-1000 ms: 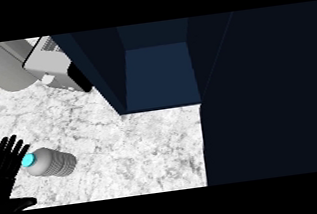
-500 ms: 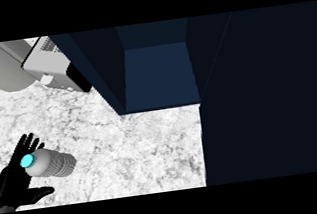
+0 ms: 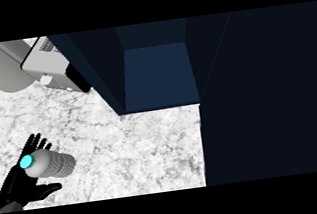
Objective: Pick up the bottled water, place it into the cabinet and close the cabinet
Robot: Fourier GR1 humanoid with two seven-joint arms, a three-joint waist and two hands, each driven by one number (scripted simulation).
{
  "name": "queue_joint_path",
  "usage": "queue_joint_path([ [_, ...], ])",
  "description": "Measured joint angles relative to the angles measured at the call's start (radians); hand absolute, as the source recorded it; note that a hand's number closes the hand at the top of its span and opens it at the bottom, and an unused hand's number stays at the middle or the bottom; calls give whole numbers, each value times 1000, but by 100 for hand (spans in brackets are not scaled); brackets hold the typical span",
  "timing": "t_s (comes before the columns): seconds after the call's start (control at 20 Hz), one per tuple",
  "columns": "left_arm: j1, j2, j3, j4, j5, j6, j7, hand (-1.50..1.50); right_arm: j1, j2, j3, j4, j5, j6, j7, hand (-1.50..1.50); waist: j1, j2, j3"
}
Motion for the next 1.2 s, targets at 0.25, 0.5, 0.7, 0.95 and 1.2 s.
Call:
queue_joint_path([
  [0.25,-25,-10,0,31,14,-11,0,-150,-7,5,11,12,16,-5,-2,-150,2,-1,3],
  [0.5,-39,-22,-1,42,33,-50,16,-150,-32,17,28,21,31,-21,11,-150,4,-2,5],
  [0.7,-47,-25,1,50,49,-72,34,-150,-36,20,38,30,29,-21,16,-150,3,-3,7],
  [0.95,-54,-41,-6,38,62,-97,51,-150,-37,14,29,31,15,-19,20,-150,3,-4,9],
  [1.2,-52,-48,-19,17,64,-111,50,150,-57,16,23,52,21,-22,13,-150,4,-4,11],
])
